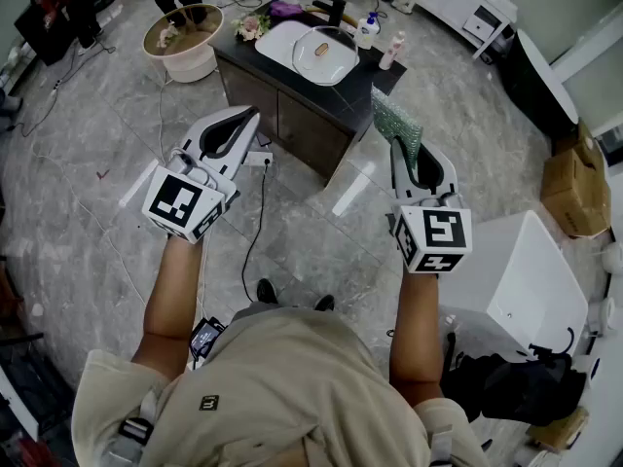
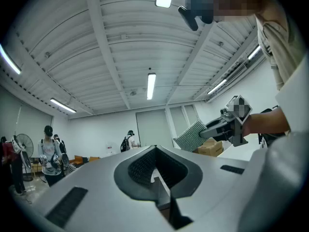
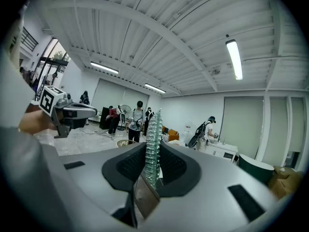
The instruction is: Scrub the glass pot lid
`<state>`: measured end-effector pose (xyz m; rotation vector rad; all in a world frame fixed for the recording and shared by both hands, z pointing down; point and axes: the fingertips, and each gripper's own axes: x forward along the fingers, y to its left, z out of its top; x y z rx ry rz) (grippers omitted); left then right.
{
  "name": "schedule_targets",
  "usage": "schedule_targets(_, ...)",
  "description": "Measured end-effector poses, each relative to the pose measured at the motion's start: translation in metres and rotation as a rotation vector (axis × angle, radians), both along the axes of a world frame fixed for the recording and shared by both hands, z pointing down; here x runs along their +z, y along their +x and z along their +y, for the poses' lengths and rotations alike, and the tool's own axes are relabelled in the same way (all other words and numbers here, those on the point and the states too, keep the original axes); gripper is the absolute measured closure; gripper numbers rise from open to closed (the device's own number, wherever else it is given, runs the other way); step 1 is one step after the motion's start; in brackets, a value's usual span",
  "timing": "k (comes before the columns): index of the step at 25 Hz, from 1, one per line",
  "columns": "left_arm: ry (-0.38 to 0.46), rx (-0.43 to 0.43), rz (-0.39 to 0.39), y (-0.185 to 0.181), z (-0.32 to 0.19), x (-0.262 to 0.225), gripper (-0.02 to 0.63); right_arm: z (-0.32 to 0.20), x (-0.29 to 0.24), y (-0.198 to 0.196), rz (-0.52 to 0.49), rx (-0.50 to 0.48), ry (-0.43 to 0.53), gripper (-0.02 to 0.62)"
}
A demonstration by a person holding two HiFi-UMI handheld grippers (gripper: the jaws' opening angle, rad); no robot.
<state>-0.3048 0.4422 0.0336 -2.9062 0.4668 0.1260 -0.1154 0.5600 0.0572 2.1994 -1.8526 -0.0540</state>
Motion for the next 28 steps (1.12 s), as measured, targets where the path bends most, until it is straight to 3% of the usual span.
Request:
schedule_targets(18, -0.025, 0.045, 0.018, -0.019, -0.045, 0.018, 0.591, -0.041, 0.008, -0.025, 0.002, 0.033, 0.001, 0.508)
schedule_targets(28, -0.024, -0.016, -0.039, 0.036, -0.087, 0.040, 0.591, -0.096, 0.025, 0.048, -0.086, -0.005, 0.041, 0.506)
